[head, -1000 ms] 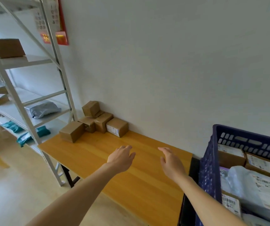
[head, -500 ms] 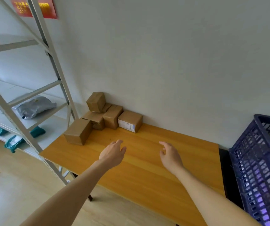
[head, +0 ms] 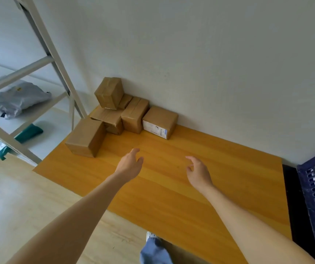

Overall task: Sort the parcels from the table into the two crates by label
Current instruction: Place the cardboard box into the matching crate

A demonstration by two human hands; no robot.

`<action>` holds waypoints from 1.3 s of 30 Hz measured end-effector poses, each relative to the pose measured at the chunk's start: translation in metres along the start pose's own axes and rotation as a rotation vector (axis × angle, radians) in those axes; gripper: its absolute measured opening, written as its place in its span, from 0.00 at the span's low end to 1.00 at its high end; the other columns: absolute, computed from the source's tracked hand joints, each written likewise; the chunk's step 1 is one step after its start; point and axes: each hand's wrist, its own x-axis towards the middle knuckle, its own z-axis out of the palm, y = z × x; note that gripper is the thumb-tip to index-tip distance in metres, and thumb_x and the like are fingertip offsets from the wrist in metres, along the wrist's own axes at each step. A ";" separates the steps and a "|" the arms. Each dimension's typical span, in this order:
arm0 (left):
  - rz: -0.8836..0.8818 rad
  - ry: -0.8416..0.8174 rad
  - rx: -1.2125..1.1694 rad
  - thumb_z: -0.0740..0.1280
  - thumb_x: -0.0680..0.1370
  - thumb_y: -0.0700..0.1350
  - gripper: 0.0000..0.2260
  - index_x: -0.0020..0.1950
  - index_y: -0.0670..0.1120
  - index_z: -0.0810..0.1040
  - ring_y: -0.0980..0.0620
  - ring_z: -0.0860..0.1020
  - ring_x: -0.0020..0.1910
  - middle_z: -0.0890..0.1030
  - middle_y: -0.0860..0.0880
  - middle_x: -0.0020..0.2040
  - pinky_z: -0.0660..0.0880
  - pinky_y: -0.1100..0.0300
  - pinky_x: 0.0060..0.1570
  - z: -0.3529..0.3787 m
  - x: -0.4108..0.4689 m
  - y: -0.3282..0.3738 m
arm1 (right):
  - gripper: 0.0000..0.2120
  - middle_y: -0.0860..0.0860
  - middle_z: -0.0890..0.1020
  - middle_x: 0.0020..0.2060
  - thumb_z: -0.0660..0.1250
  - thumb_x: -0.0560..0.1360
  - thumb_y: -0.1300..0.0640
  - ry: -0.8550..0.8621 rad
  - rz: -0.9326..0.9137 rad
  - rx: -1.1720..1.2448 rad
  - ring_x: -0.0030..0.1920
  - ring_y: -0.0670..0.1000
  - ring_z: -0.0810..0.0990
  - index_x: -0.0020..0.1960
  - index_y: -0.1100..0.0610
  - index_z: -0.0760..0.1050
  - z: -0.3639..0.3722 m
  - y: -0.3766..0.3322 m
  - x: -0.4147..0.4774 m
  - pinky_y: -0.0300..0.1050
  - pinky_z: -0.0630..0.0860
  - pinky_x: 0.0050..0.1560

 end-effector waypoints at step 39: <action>-0.067 -0.135 0.251 0.59 0.80 0.44 0.23 0.74 0.53 0.58 0.36 0.72 0.59 0.59 0.41 0.69 0.74 0.43 0.60 0.021 0.263 0.072 | 0.35 0.53 0.62 0.74 0.68 0.76 0.54 -0.143 0.240 0.335 0.74 0.53 0.58 0.78 0.52 0.55 0.068 0.004 0.213 0.49 0.59 0.74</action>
